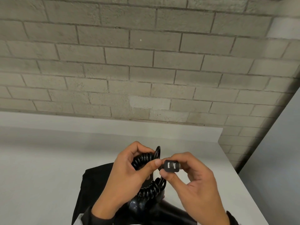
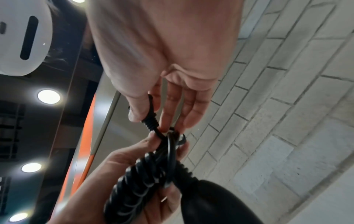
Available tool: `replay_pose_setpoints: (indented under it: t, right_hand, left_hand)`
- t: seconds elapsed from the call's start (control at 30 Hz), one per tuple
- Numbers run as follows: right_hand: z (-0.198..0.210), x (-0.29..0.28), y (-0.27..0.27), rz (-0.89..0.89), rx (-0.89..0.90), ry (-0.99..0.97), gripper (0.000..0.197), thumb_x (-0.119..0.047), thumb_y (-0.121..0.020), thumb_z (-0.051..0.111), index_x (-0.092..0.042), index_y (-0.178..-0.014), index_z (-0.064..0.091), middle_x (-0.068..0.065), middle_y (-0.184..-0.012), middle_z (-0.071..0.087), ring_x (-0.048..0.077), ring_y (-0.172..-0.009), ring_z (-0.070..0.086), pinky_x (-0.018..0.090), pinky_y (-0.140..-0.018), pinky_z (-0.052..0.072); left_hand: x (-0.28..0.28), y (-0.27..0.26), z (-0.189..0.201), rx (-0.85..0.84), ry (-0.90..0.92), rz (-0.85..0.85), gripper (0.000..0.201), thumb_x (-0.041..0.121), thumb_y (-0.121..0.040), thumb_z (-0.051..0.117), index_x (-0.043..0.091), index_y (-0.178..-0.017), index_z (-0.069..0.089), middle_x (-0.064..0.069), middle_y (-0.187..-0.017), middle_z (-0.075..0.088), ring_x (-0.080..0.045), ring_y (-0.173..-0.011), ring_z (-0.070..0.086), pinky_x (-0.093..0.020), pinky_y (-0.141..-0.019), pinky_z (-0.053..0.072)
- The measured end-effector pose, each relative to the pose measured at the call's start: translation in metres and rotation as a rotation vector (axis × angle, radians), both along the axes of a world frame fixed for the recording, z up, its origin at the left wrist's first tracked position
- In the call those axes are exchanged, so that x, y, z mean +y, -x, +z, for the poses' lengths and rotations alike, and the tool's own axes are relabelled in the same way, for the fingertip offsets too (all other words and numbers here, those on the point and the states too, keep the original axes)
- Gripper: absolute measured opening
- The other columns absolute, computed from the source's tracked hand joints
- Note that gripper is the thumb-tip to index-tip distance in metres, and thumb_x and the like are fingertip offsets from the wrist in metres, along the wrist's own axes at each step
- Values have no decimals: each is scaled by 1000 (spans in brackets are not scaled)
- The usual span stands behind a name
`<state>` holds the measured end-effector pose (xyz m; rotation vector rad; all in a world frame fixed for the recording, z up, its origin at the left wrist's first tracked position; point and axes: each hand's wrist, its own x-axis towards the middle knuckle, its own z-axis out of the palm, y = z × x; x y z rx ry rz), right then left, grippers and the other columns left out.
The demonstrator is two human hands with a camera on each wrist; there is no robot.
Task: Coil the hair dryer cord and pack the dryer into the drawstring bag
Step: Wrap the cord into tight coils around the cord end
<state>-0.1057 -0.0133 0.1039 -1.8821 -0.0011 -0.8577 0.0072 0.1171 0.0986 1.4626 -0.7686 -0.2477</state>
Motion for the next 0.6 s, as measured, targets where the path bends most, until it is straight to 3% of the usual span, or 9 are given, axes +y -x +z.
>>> replay_pose_setpoints:
  t: [0.13,0.23,0.27,0.33,0.37,0.43,0.6]
  right_hand:
    - [9,-6,-1,35,-55,-131,23,-44,-69,80,-30,-84,69,3,-81,71,22,-73,68,30,-74,56]
    - [21,-13,-2,109,-66,-299,14,-23,-69,79,-20,-77,68,12,-77,72,31,-61,71,29,-64,58]
    - [24,-15,-2,112,-73,-313,11,-16,-69,76,-19,-76,68,12,-76,72,31,-60,71,26,-62,57]
    - [27,-19,-3,122,-96,-349,10,-11,-69,74,-17,-75,68,12,-74,71,29,-58,70,24,-60,56]
    - [27,-21,-4,131,-106,-367,10,-15,-70,75,-15,-76,68,12,-75,70,28,-58,69,24,-60,56]
    - [28,-24,-5,148,-114,-377,22,-27,-69,81,-14,-80,67,12,-78,70,27,-59,68,26,-61,56]
    - [38,-32,-6,169,-132,-397,30,-34,-66,83,-14,-83,67,11,-79,69,24,-58,66,27,-63,56]
  left_hand:
    - [-1,-1,-3,22,-23,13,22,37,-74,81,27,-88,67,-1,-87,72,-2,-64,60,-28,-66,44]
    - [-3,1,-1,9,-58,22,25,39,-73,79,35,-94,67,4,-94,72,2,-60,60,-24,-64,42]
    - [-3,1,1,8,-68,9,30,40,-73,78,41,-101,66,6,-98,73,3,-65,63,-24,-66,44]
    - [-2,2,3,-33,-98,-10,44,38,-76,76,49,-117,62,11,-106,73,3,-93,66,-25,-84,48]
    - [-2,2,4,-69,-110,-14,44,36,-79,75,48,-119,62,14,-108,72,2,-105,64,-27,-93,48]
    - [-2,3,6,-120,-126,-28,34,34,-82,72,43,-114,69,20,-110,71,1,-112,61,-31,-101,46]
    - [1,3,5,-225,-169,-40,26,52,-81,69,42,-105,72,18,-100,73,-5,-100,67,-31,-90,53]
